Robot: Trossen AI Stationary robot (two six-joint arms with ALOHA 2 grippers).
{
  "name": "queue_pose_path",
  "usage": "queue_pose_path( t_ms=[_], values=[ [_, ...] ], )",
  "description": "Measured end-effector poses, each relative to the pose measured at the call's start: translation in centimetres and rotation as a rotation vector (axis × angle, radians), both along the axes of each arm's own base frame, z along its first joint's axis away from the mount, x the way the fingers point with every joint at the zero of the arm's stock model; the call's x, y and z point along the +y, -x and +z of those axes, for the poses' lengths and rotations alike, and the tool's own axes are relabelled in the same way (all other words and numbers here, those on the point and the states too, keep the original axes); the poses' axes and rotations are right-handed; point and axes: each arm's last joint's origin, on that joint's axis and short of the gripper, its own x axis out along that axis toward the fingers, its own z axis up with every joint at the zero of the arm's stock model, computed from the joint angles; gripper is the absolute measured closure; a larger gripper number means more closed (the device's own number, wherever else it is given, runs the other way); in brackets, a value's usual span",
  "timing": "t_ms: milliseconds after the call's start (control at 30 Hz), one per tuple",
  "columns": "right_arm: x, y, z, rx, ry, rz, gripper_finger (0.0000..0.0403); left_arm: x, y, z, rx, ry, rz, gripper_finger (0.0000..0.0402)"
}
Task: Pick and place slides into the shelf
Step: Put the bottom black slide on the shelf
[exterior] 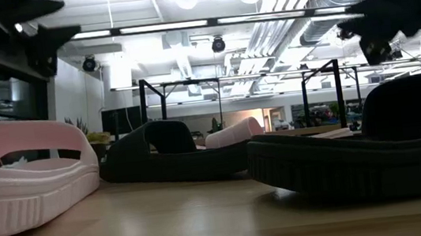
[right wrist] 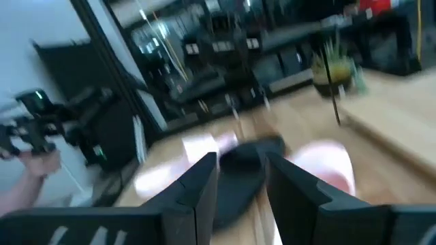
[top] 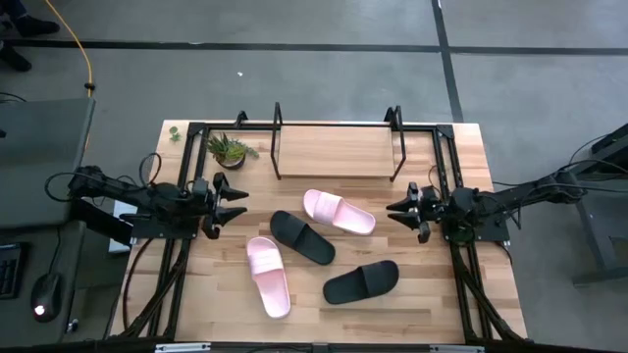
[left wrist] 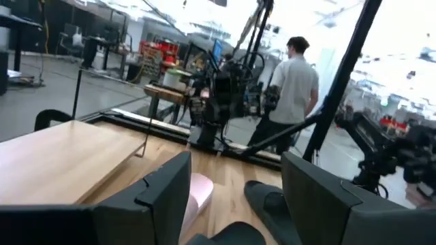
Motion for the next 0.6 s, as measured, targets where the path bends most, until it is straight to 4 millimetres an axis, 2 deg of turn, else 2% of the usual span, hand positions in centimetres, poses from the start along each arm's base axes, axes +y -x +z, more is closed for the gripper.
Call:
queue_pose_path(
  t_ms=[133,267,433,600],
  values=[
    [-0.2,-0.1,2.5,-0.086,0.007,-0.024,0.0288,0.1,0.4,2.8,0.084,0.008,0.002,0.0190],
    [0.0,-0.2,5.4,-0.073,0.057,-0.019,0.0288,0.1,0.4,4.9,0.117,0.012,0.004,0.0190],
    [0.8,-1.2,8.4,-0.039,0.147,0.004,0.0288,0.0,-0.4,5.9,0.119,0.011,0.019,0.0190],
    [1.9,-3.4,10.7,0.004,0.249,-0.047,0.0288,-0.1,-1.6,7.0,0.099,-0.041,0.034,0.0190]
  ],
)
